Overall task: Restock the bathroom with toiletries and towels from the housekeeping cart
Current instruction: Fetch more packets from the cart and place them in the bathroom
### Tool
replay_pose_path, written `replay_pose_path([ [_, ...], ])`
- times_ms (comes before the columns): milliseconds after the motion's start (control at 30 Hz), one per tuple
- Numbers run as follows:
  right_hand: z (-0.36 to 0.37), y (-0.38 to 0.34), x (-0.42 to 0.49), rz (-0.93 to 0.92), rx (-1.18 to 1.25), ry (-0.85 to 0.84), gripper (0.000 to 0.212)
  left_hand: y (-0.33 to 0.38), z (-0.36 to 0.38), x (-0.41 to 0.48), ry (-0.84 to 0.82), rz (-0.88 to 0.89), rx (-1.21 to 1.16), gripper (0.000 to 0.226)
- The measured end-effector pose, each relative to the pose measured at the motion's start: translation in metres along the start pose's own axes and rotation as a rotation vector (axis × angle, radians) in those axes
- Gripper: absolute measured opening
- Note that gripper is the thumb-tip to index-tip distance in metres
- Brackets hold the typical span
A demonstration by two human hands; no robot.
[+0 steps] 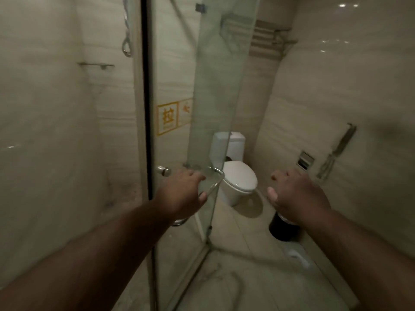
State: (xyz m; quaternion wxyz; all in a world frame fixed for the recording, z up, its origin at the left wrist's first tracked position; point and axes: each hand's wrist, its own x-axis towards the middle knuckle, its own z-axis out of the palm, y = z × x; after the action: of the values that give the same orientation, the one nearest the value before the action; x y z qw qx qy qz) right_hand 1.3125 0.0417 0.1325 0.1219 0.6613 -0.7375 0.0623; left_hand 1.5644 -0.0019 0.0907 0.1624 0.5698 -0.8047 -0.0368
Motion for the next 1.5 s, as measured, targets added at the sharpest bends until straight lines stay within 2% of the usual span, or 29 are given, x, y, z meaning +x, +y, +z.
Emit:
replay_pose_path([
  [167, 0.012, 0.056, -0.002, 0.106, -0.002, -0.02, 0.041, 0.044, 0.017, 0.033, -0.048, 0.096, 0.109, 0.054],
  [267, 0.004, 0.097, 0.005, 0.172, 0.008, -0.007, 0.041, 0.072, 0.019, 0.059, -0.076, 0.11, 0.083, 0.056],
  [433, -0.012, 0.163, 0.031, 0.238, 0.011, 0.039, 0.042, 0.131, 0.011, 0.11, -0.005, 0.131, 0.041, 0.055],
  [833, 0.009, 0.265, 0.075, 0.261, 0.043, 0.071, 0.04, 0.224, 0.043, 0.199, -0.039, 0.183, 0.069, 0.057],
  [967, 0.018, 0.296, 0.091, 0.357, 0.047, 0.094, 0.041, 0.253, 0.055, 0.239, -0.038, 0.266, 0.04, 0.063],
  [1133, 0.034, 0.326, 0.114, 0.537, 0.022, 0.034, 0.051, 0.282, 0.073, 0.303, -0.025, 0.384, -0.035, 0.074],
  [1300, 0.023, 0.359, 0.14, 0.648, -0.034, 0.095, 0.052, 0.317, 0.092, 0.367, -0.033, 0.537, -0.096, 0.072],
  [1500, 0.045, 0.369, 0.132, 0.777, -0.161, 0.079, 0.039, 0.355, 0.138, 0.403, -0.107, 0.688, -0.139, 0.069],
])
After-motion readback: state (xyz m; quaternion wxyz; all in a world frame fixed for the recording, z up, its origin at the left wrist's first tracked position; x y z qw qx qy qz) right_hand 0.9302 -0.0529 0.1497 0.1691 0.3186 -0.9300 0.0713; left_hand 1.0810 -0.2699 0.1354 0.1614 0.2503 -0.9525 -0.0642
